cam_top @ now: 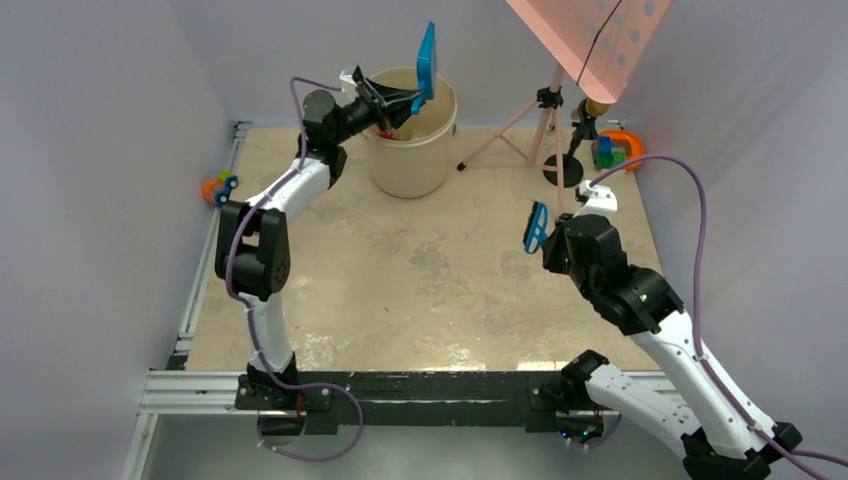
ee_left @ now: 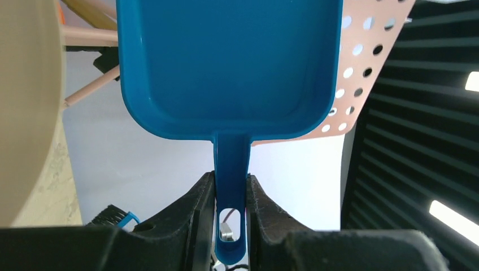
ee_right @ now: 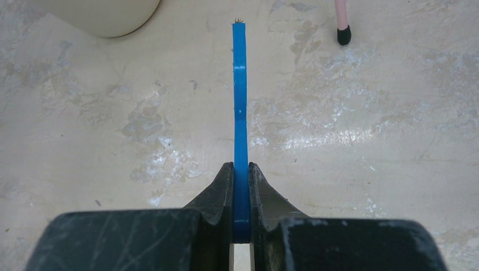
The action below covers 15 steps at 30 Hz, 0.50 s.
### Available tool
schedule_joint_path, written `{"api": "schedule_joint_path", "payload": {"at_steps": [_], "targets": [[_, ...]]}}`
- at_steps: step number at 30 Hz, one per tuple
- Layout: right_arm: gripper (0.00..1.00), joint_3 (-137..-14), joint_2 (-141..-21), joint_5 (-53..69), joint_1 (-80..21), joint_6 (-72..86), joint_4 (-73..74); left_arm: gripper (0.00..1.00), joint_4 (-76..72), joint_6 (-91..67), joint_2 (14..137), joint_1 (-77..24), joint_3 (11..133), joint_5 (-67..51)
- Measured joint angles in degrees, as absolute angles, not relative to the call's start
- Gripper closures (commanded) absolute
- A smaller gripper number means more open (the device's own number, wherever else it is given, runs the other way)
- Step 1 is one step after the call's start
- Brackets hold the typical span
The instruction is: Sweep away the paper scraps from the table
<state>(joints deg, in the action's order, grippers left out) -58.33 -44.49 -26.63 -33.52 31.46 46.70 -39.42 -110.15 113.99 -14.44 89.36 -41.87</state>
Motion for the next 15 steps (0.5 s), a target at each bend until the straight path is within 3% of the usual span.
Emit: {"api": "schedule_joint_path", "payload": {"at_steps": [6,15], "targets": [[1.0,-56.86,-44.21,-22.41,-33.52,29.82,44.4,1.0,-28.49,-99.2,106.56,-14.44,89.69,-44.58],[1.0,-49.54,-40.8,-12.34,-33.52,28.91,34.57,1.0,11.64,-58.5,82.11,-17.32,84.47,-35.81]]}}
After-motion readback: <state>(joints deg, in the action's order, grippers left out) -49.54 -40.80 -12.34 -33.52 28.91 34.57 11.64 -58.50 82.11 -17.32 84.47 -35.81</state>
